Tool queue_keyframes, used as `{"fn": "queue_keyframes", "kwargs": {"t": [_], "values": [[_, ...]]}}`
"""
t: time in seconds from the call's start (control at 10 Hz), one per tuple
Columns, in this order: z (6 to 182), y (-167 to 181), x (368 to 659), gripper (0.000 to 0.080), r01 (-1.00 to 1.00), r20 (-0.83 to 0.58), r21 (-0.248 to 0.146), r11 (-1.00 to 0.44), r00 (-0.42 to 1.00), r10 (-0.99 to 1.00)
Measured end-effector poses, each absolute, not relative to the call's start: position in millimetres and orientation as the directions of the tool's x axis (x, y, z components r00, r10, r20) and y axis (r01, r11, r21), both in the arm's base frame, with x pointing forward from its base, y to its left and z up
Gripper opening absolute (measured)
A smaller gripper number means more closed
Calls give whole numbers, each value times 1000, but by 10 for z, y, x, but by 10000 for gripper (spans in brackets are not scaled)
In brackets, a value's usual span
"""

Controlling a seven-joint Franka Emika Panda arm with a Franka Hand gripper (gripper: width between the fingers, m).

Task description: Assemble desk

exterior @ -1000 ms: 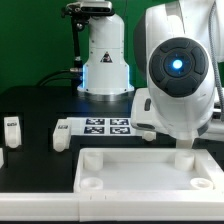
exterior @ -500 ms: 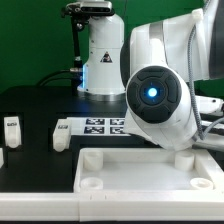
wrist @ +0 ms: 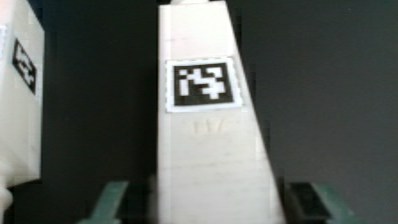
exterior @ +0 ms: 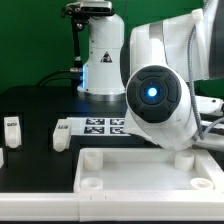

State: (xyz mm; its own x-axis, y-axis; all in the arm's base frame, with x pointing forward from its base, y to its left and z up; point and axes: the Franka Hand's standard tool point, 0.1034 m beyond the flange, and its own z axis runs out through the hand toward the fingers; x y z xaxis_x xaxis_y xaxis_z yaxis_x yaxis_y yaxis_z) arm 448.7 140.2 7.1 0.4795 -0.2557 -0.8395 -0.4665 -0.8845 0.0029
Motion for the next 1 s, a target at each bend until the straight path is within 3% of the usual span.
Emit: {"fn": "queue_keyframes", "kwargs": {"t": [0.1, 0.2, 0.4, 0.6, 0.7, 0.8, 1.0], "values": [[73, 1404, 4498, 284, -467, -836, 1, -884, 485, -257], [106, 1399, 4530, 284, -465, -826, -11, -885, 503, -253], [504, 1199, 4668, 284, -465, -824, -61, -883, 523, -218], [1034, 1069, 4977, 284, -448, -730, -110, -887, 642, -234], [1146, 1083, 5100, 284, -417, -656, -126, -900, 716, -240], [1038, 1170, 5108, 284, -410, -581, -134, -902, 770, -264], [1026, 1191, 5171, 284, -413, -469, -150, -898, 829, -303]]}}
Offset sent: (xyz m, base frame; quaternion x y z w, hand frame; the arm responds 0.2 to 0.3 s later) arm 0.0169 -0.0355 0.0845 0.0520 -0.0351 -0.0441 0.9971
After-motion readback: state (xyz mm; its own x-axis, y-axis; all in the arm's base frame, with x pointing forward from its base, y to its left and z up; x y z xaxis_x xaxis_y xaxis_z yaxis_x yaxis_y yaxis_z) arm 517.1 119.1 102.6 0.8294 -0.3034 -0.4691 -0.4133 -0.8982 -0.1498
